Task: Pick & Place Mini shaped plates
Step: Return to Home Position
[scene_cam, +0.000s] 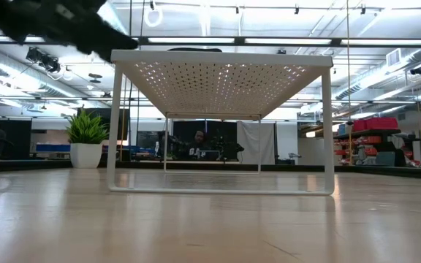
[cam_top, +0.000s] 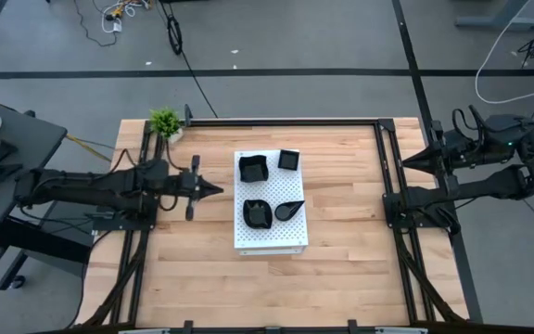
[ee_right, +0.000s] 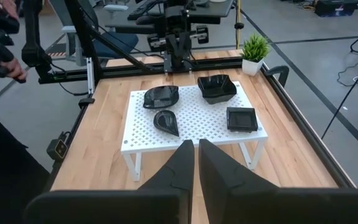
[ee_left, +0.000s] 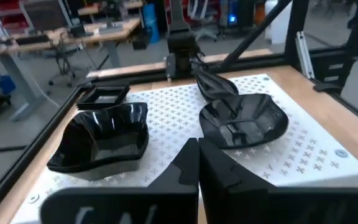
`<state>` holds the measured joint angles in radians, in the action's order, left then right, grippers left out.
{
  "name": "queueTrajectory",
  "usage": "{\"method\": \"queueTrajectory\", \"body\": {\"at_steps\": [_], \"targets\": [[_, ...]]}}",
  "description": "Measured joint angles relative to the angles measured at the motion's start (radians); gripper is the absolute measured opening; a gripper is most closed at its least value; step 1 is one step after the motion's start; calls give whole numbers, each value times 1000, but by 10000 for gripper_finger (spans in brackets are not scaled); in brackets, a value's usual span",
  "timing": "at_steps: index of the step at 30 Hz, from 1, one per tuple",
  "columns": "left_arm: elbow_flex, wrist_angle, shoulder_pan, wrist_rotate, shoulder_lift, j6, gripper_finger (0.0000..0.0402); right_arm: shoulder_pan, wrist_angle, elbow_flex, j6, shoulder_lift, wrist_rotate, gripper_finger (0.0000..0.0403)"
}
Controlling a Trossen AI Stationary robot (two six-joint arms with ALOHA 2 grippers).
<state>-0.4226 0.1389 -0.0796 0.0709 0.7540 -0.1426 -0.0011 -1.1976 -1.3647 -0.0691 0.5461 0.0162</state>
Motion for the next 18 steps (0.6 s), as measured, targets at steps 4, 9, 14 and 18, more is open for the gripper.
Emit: {"method": "queueTrajectory", "body": {"at_steps": [4,9,14,18], "targets": [[98,54,17,32,-94,1,1,0,0,0,0,0,0,29],[195,73,61,41,-208,0,1,0,0,0,0,0,0,29],[282,74,84,40,-305,0,1,0,0,0,0,0,0,29],[318,72,93,40,-358,-1,1,0,0,0,0,0,0,29]]}}
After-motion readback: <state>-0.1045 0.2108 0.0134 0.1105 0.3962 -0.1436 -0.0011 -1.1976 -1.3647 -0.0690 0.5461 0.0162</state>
